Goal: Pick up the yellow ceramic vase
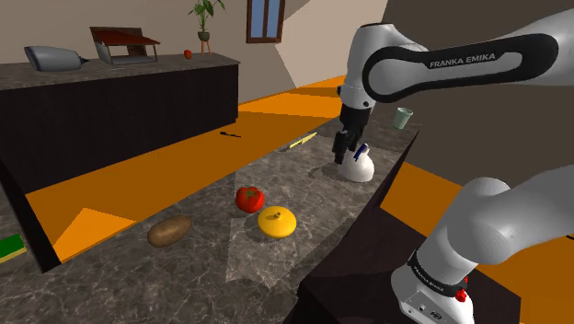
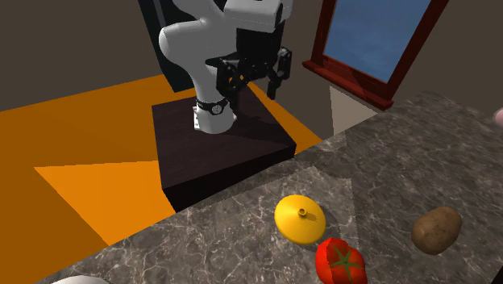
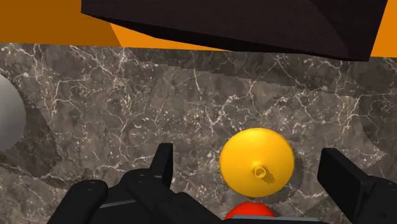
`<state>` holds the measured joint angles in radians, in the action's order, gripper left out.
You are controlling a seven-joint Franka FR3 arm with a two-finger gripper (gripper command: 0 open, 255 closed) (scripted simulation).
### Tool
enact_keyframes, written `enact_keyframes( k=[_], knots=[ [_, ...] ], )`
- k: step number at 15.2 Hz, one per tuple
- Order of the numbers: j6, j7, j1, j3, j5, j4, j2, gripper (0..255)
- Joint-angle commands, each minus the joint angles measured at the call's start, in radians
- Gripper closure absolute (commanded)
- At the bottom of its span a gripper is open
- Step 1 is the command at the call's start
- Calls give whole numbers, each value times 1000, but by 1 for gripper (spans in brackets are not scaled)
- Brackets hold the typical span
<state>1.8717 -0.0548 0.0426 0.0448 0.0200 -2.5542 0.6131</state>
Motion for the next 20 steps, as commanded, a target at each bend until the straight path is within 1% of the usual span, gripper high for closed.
enact_keyframes(
  k=[1, 6, 10, 15, 20],
  knots=[
    [82, 11, 7, 7, -11, -28, -41, 0],
    [293, 33, 20, 25, -34, -65, -192, 0],
    [458, 49, 31, 39, -47, -64, -338, 0],
    [647, 71, 42, 57, -55, -25, -542, 0],
    [805, 98, 55, 68, -47, 53, -754, 0]
  ],
)
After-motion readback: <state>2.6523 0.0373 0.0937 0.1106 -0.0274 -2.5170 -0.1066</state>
